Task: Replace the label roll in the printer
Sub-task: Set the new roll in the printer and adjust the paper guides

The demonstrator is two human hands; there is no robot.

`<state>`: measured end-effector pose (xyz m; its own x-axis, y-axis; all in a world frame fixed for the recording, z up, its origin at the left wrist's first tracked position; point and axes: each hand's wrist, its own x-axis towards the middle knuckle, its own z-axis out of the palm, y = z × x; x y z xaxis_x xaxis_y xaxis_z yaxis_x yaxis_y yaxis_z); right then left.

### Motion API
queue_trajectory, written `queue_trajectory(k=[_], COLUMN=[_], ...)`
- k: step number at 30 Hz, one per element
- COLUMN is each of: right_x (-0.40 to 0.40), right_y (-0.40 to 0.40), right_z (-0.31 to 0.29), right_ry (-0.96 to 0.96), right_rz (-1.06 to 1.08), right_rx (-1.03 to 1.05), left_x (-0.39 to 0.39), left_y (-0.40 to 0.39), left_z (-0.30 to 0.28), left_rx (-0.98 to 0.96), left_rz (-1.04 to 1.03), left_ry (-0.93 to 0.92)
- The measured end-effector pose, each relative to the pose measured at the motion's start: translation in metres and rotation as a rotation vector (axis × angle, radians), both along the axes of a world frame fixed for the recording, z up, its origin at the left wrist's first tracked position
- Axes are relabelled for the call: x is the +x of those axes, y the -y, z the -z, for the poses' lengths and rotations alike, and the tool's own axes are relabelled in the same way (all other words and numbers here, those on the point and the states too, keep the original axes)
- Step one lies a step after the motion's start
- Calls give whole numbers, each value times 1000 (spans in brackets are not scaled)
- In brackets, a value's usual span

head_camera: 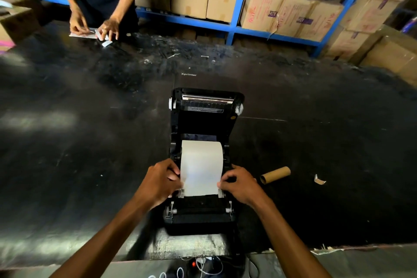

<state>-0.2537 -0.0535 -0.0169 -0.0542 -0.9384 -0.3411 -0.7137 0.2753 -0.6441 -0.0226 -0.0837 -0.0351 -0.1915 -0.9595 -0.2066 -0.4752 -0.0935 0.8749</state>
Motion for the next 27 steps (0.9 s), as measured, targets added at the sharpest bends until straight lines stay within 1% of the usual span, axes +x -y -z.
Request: queue_trajectory(k=[3,6,11,16,21,23,27], right_x=[1,2,0,1,1,1,3], right_y=[1,5,-1,-2,-2,-4,-5], right_z=[-1,-6,-4,-3,-2,1,2], right_ry=[36,49,193,159,215,202,179], right_rz=[3,-1,97,65,125,145,122], right_rx=[23,64,53,74,49,20,34], left_x=[3,3,5,6,6,5,4], left_y=[0,0,5,3,4,4,1], left_z=[0,1,-1,-1,1,1,0], left_rx=[-4,-13,48,49,20,7,-23], left_rz=[2,5,83,30,91,111,56], left_ry=[-36,-26,-11,-69,-26,-9,-49])
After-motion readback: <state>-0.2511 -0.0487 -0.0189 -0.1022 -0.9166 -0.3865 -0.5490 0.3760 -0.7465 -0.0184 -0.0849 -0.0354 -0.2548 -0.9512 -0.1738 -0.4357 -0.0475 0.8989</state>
